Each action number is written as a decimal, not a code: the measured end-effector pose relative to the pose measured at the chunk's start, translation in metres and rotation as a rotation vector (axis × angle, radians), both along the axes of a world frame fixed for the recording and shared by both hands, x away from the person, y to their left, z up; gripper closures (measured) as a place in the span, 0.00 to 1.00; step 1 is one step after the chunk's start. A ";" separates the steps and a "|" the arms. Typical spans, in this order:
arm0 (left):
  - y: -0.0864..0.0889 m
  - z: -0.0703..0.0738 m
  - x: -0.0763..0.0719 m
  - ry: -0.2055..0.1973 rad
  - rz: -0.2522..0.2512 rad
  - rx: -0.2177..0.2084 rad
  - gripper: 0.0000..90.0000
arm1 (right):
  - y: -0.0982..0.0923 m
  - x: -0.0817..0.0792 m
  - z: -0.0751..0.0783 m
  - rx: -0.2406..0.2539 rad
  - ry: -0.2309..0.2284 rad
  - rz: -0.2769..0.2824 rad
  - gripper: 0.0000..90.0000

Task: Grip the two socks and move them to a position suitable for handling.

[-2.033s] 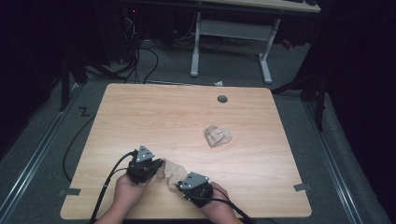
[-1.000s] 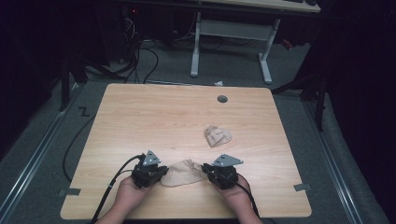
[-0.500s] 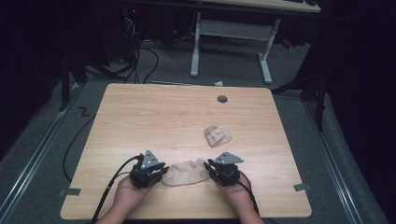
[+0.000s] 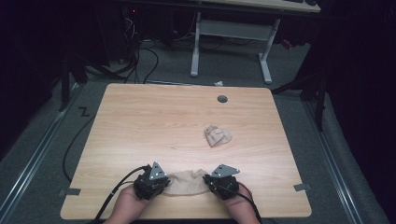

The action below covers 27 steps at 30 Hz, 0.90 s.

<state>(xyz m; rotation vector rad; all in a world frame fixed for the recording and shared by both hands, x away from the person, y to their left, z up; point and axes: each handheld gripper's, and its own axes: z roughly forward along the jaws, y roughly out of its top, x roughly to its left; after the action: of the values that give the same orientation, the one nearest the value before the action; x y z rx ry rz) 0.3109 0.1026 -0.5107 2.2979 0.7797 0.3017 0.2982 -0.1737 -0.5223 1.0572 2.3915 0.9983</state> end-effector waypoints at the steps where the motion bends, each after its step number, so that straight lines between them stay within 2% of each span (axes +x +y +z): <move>1: 0.000 0.000 0.000 0.000 0.000 0.000 0.85 | 0.000 0.000 0.000 0.000 0.000 0.000 0.91; 2: 0.010 0.010 -0.001 -0.028 0.027 -0.056 0.83 | -0.004 0.000 0.006 0.022 -0.031 -0.029 0.89; 3: 0.010 0.010 -0.001 -0.028 0.027 -0.056 0.80 | -0.004 0.000 0.006 0.022 -0.031 -0.029 0.89; 4: 0.017 0.014 -0.001 -0.047 0.044 -0.078 0.80 | -0.007 0.001 0.008 0.037 -0.041 -0.045 0.88; 5: 0.032 0.019 -0.001 -0.083 0.082 -0.112 0.75 | -0.013 0.005 0.009 0.040 -0.058 -0.078 0.86; 6: 0.032 0.019 -0.001 -0.083 0.082 -0.112 0.72 | -0.013 0.005 0.009 0.040 -0.058 -0.078 0.86; 7: 0.039 0.019 0.000 -0.095 0.105 -0.125 0.70 | -0.019 0.012 0.010 0.036 -0.066 -0.110 0.82; 8: 0.046 0.018 0.003 -0.098 0.131 -0.140 0.70 | -0.019 0.012 0.010 0.036 -0.066 -0.110 0.82; 9: 0.051 0.016 0.006 -0.088 0.154 -0.158 0.69 | -0.021 0.016 0.010 0.033 -0.072 -0.128 0.80; 10: 0.058 0.011 0.013 -0.074 0.192 -0.169 0.66 | -0.027 0.028 0.013 0.028 -0.080 -0.162 0.79; 11: 0.058 0.011 0.013 -0.074 0.192 -0.169 0.65 | -0.027 0.028 0.013 0.028 -0.080 -0.162 0.79; 12: 0.059 0.008 0.015 -0.069 0.204 -0.175 0.65 | -0.035 0.042 0.018 0.049 -0.084 -0.214 0.83; 13: 0.059 0.006 0.017 -0.066 0.206 -0.169 0.65 | -0.035 0.042 0.018 0.049 -0.084 -0.214 0.83; 14: 0.057 0.005 0.017 -0.076 0.201 -0.160 0.65 | -0.042 0.058 0.022 0.030 -0.104 -0.250 0.92; 15: 0.057 0.005 0.017 -0.076 0.201 -0.160 0.65 | -0.042 0.058 0.022 0.030 -0.104 -0.250 0.92; 16: 0.056 0.007 0.016 -0.092 0.185 -0.150 0.65 | -0.048 0.075 0.024 0.011 -0.096 -0.288 0.98; 17: 0.056 0.007 0.016 -0.092 0.185 -0.150 0.65 | -0.048 0.075 0.024 0.011 -0.096 -0.288 0.98; 18: 0.054 0.009 0.016 -0.103 0.176 -0.151 0.64 | -0.052 0.094 0.024 -0.009 -0.079 -0.316 1.00; 22: 0.055 0.010 0.017 -0.106 0.173 -0.158 0.63 | -0.055 0.129 0.021 -0.048 -0.050 -0.357 0.99; 23: 0.056 0.010 0.017 -0.103 0.172 -0.156 0.63 | -0.055 0.129 0.021 -0.048 -0.050 -0.357 0.99; 24: 0.057 0.010 0.017 -0.102 0.172 -0.154 0.63 | -0.057 0.145 0.016 -0.059 -0.017 -0.387 0.99; 27: 0.060 0.011 0.017 -0.095 0.177 -0.173 0.63 | -0.060 0.159 0.006 -0.084 0.019 -0.409 0.98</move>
<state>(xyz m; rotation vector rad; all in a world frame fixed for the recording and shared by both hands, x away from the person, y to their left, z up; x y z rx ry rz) 0.3281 0.1625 -0.5001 2.0425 0.9249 0.4037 0.4571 -0.2334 -0.5162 1.4494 2.0859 0.7385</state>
